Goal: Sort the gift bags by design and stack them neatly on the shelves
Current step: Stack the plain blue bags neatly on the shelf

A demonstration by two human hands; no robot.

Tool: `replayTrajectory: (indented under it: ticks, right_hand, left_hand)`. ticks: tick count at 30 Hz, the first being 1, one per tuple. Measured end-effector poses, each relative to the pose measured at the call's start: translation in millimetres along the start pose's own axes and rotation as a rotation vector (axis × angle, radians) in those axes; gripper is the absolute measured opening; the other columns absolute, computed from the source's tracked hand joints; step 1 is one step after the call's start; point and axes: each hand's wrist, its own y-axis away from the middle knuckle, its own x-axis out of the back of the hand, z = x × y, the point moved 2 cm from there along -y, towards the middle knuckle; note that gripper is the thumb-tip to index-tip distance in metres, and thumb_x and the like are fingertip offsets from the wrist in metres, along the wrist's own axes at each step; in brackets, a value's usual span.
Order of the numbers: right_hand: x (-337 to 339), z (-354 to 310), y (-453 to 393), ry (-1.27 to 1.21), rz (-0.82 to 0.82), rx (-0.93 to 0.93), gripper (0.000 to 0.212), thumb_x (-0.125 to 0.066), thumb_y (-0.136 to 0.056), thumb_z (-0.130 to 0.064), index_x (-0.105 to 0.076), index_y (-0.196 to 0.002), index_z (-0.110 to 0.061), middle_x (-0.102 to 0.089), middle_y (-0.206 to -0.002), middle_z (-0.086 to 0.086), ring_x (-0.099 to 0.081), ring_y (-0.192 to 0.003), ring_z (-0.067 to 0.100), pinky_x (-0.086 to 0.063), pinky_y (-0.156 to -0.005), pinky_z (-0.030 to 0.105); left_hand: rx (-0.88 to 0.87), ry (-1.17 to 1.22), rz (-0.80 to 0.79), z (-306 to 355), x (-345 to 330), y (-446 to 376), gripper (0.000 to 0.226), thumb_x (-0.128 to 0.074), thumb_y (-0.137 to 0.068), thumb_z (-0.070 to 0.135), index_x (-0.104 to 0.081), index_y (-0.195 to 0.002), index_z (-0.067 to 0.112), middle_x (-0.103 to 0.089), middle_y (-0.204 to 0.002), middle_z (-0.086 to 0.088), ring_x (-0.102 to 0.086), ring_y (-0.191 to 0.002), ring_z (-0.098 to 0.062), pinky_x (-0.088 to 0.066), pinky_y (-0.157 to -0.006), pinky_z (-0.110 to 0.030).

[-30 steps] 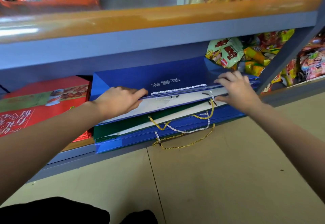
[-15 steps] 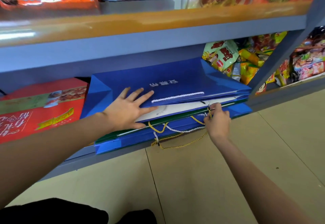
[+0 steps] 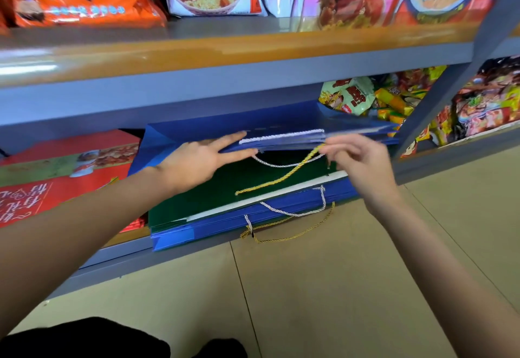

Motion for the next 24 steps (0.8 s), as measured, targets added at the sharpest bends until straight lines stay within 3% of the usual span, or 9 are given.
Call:
replayTrajectory:
  ticks: [3,7,9,12,15,17,19,22,24]
  right_hand:
    - [-30.0,12.8,-0.5,0.280,-0.154,0.053,0.031,-0.054,-0.088,0.001,-0.067,-0.109,-0.017,-0.069,-0.105,0.004,-0.065,-0.093,0.014,-0.050,-0.087,0.023]
    - [-61.8,42.5,-2.4,0.690,-0.394,0.137,0.044,-0.046,-0.089,0.003,-0.054,-0.129,-0.013,-0.059,-0.125,0.012,-0.058,-0.108,0.025,-0.043,-0.095,0.028]
    - [-66.1,52.9,-5.0,0.794,-0.492,0.100,0.054,-0.042,-0.089,0.005,-0.043,-0.138,-0.018,-0.049,-0.136,0.011,-0.050,-0.118,0.028,-0.042,-0.099,0.035]
    - [-68.1,66.6,-6.2,0.875,-0.585,0.143,0.061,-0.039,-0.090,0.006,-0.035,-0.142,-0.025,-0.042,-0.140,0.007,-0.040,-0.125,0.025,-0.040,-0.100,0.033]
    - [-78.7,73.2,0.9,1.108,-0.613,0.444,0.057,-0.068,-0.076,0.000,-0.055,-0.128,-0.022,-0.055,-0.117,0.006,-0.051,-0.108,0.021,-0.051,-0.082,0.028]
    - [-85.9,76.6,2.5,1.165,-0.529,0.562,0.040,-0.089,-0.047,-0.008,-0.072,-0.082,-0.016,-0.060,-0.075,0.000,-0.059,-0.070,0.016,-0.049,-0.054,0.022]
    - [-90.6,71.7,2.3,0.986,-0.427,0.552,0.024,-0.087,-0.055,-0.012,-0.068,-0.070,-0.011,-0.059,-0.065,0.002,-0.060,-0.062,0.020,-0.047,-0.053,0.022]
    - [-94.6,52.6,0.0,0.505,-0.190,0.237,0.008,-0.071,-0.080,-0.013,-0.071,-0.086,-0.007,-0.067,-0.075,0.006,-0.061,-0.068,0.018,-0.051,-0.066,0.029]
    - [-93.8,40.7,-5.9,0.335,-0.124,0.137,0.005,-0.071,-0.080,-0.011,-0.072,-0.084,-0.008,-0.065,-0.070,0.003,-0.057,-0.062,0.007,-0.047,-0.064,0.017]
  left_hand:
    - [0.106,0.058,0.048,-15.1,9.8,-5.5,0.092,-0.034,-0.088,-0.008,0.030,-0.122,0.049,-0.004,-0.158,0.008,-0.058,-0.085,-0.025,-0.046,-0.065,-0.029]
    - [0.094,0.074,0.048,-21.1,10.9,-6.6,0.093,-0.033,-0.088,-0.008,0.032,-0.119,0.052,-0.009,-0.157,0.009,-0.061,-0.099,-0.029,-0.052,-0.075,-0.033]
    - [0.050,0.056,0.019,-17.1,7.7,-5.9,0.095,-0.033,-0.087,-0.009,0.032,-0.120,0.051,-0.008,-0.157,0.009,-0.058,-0.106,-0.026,-0.049,-0.069,-0.029]
    - [0.040,0.043,0.016,-17.9,4.1,-7.7,0.097,-0.033,-0.087,-0.009,0.032,-0.119,0.054,-0.006,-0.158,0.009,-0.060,-0.098,-0.025,-0.045,-0.061,-0.027]
    - [0.052,0.062,0.052,-25.0,2.0,-9.4,0.097,-0.033,-0.087,-0.008,0.033,-0.119,0.055,-0.012,-0.157,0.008,-0.062,-0.095,-0.027,-0.052,-0.067,-0.032]
    - [0.062,0.089,0.093,-29.3,2.6,-10.6,0.095,-0.032,-0.088,-0.007,0.032,-0.119,0.056,-0.015,-0.156,0.008,-0.062,-0.099,-0.029,-0.053,-0.075,-0.037]
    - [0.070,0.109,0.128,-33.0,5.2,-12.5,0.090,-0.032,-0.089,-0.005,0.027,-0.123,0.054,-0.016,-0.156,0.008,-0.059,-0.107,-0.030,-0.052,-0.080,-0.039]
    - [0.080,0.120,0.153,-37.4,8.7,-14.6,0.084,-0.033,-0.091,-0.004,0.022,-0.127,0.049,-0.019,-0.156,0.006,-0.054,-0.116,-0.029,-0.051,-0.084,-0.041]
    - [0.089,0.116,0.160,-39.6,8.9,-15.5,0.086,-0.033,-0.091,-0.004,0.021,-0.127,0.050,-0.020,-0.155,0.005,-0.056,-0.114,-0.030,-0.051,-0.084,-0.042]
